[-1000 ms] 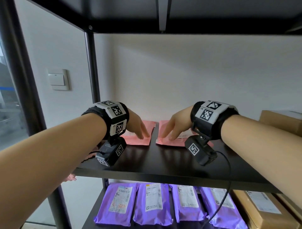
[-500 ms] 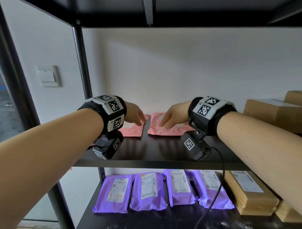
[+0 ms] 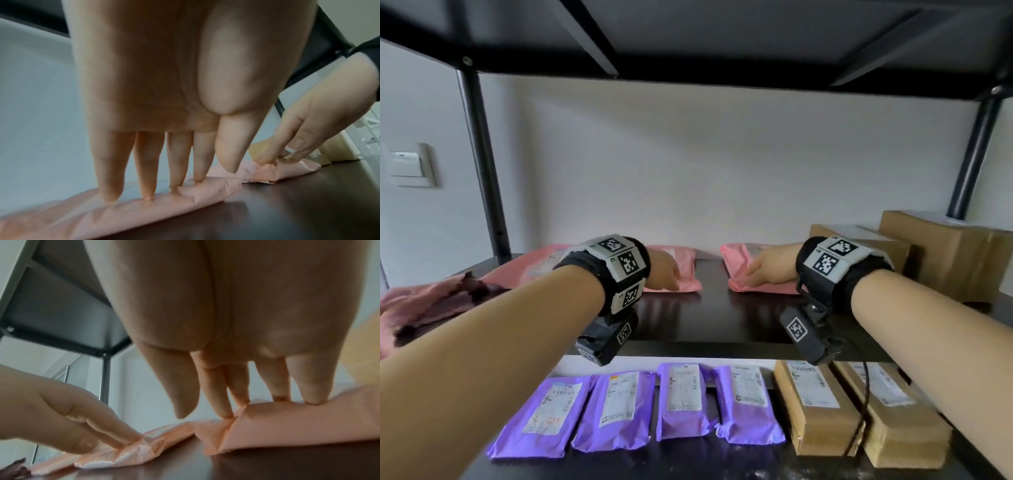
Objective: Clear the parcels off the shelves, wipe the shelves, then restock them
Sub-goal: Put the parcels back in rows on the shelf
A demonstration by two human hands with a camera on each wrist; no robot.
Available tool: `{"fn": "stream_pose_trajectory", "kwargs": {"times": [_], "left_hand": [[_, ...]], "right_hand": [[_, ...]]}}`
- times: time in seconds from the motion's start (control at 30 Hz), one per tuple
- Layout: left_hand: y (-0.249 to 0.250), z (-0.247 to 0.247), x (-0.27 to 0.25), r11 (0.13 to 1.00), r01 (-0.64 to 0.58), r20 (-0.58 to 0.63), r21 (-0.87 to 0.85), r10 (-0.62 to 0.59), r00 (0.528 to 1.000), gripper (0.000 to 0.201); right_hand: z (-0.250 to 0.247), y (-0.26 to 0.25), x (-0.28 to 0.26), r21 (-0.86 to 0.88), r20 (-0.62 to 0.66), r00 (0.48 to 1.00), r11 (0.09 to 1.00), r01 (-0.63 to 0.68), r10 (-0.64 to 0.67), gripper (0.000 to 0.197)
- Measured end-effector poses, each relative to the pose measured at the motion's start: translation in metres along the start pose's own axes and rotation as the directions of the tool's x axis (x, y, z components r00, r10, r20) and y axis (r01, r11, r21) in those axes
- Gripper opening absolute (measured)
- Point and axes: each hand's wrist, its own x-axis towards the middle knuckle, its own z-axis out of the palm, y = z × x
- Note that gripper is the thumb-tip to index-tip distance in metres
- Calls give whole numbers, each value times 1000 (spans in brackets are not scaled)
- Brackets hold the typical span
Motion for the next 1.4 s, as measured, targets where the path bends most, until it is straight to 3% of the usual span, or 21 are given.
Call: {"fn": "stream_pose_trajectory", "kwargs": {"times": [0.07, 0.17, 0.3, 0.43, 0.5, 0.63, 0.73, 0.87, 0.93, 1.03, 1.17, 1.4], "left_hand": [[4, -3, -2, 999, 19, 9, 28, -20, 1000, 45], [11, -11, -5, 998, 30, -14, 46, -30, 999, 44], [44, -23, -2, 999, -10, -134, 34, 15, 991, 41], [96, -35, 14, 991, -131, -247, -12, 124, 961, 47], [122, -40, 22, 982, -186, -283, -23, 172, 944, 49], [167, -49, 39, 967, -255, -329, -17, 236, 915, 45], [193, -56, 52, 959, -281, -340, -25, 256, 905, 43], [222, -63, 62, 950, -310, -334, -31, 282, 899, 44], [233, -67, 65, 953, -303, -329, -6, 284, 900, 44], [246, -71, 70, 956, -292, -323, 21, 283, 903, 48], [258, -72, 75, 964, -257, -285, 61, 264, 922, 48], [262, -70, 71, 972, -231, -283, 32, 231, 931, 51]], "right_hand": [[6, 10, 15, 76, 14, 1000, 997, 4, -5, 109], [6, 11, 2, 203, 56, 998, 979, -32, 21, 107], [-9, 20, -28, 270, -24, 999, 961, 52, -47, 63], [-25, 58, -43, 95, -305, 951, 992, 87, -54, 38], [-31, 83, -44, 86, -383, 924, 996, 26, 9, 38], [-36, 127, -42, -24, -340, 937, 996, -88, 74, 41], [-36, 146, -41, -47, -273, 960, 996, -75, 60, 49], [-46, 155, -47, 8, -240, 970, 999, -39, 40, 45], [-52, 166, -50, 31, -320, 946, 998, -52, 59, 37], [-57, 193, -54, -29, -483, 867, 988, -153, 120, 31], [-58, 222, -64, -14, -433, 860, 952, -307, 270, 54], [-57, 230, -68, 115, -418, 872, 968, -225, 253, 52]]}}
